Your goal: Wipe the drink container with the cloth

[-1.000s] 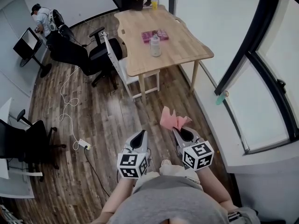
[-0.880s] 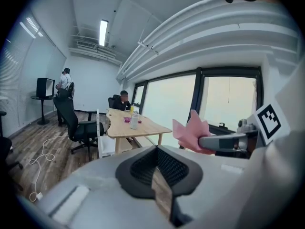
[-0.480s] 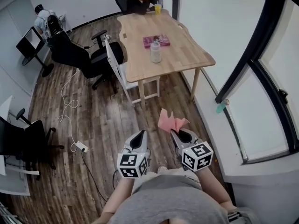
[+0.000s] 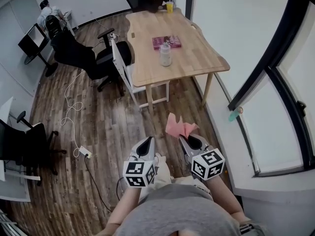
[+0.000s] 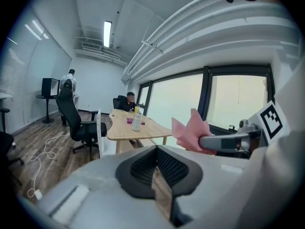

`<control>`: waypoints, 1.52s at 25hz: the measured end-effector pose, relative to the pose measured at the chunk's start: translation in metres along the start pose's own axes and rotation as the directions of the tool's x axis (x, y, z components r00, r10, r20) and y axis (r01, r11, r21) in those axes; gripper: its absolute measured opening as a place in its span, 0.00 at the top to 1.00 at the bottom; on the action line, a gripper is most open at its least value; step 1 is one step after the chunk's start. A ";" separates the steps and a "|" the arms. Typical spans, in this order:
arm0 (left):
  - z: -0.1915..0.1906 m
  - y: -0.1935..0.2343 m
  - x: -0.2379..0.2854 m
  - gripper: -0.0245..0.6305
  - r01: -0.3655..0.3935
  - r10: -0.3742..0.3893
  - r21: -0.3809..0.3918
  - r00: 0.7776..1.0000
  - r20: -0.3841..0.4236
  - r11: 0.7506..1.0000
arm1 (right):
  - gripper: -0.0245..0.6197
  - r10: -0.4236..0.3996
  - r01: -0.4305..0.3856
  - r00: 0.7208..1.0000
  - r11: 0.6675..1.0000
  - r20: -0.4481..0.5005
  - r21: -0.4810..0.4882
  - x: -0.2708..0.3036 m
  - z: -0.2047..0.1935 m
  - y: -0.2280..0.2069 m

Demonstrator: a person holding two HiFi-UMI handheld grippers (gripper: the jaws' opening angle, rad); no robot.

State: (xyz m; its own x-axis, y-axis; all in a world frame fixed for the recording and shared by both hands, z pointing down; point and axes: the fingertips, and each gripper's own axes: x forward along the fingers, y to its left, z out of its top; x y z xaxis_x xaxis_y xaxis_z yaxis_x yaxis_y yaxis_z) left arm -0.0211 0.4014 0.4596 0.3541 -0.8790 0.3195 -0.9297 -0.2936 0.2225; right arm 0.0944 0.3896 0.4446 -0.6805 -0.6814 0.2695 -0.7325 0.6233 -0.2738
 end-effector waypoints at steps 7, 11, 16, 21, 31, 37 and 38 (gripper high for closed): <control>0.005 0.008 0.032 0.96 0.012 -0.012 0.003 1.000 -0.011 1.000 | 0.92 -0.021 0.021 1.000 1.000 0.009 0.010 0.020 0.008 -0.025; 0.015 0.014 0.061 0.96 0.031 -0.031 0.005 0.999 -0.021 1.000 | 0.91 -0.033 0.033 0.999 0.999 0.006 0.022 0.038 0.017 -0.045; 0.033 0.028 0.099 0.96 0.052 -0.051 0.015 0.998 -0.027 0.999 | 0.92 -0.036 0.036 0.999 0.999 -0.009 0.017 0.071 0.031 -0.068; 0.051 0.049 0.141 0.96 0.066 -0.065 0.023 0.997 -0.038 0.998 | 0.92 -0.039 0.039 0.999 0.999 -0.017 0.024 0.110 0.048 -0.091; 0.095 0.096 0.228 0.96 0.090 -0.089 0.021 0.995 -0.042 0.996 | 0.92 -0.059 0.059 0.998 0.998 -0.024 0.023 0.191 0.092 -0.145; 0.126 0.124 0.277 0.96 0.095 -0.095 0.020 0.995 -0.031 0.995 | 0.92 -0.084 0.084 0.996 0.996 -0.014 0.026 0.233 0.122 -0.177; 0.132 0.128 0.284 0.96 0.098 -0.097 0.019 0.995 -0.028 0.995 | 0.92 -0.088 0.089 0.996 0.996 -0.011 0.028 0.240 0.127 -0.182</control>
State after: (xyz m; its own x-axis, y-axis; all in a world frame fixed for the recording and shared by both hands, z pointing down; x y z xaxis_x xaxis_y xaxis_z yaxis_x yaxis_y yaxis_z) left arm -0.0528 0.0645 0.4577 0.4454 -0.8353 0.3223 -0.8924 -0.3850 0.2355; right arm 0.0671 0.0641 0.4418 -0.6133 -0.7297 0.3025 -0.7892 0.5495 -0.2744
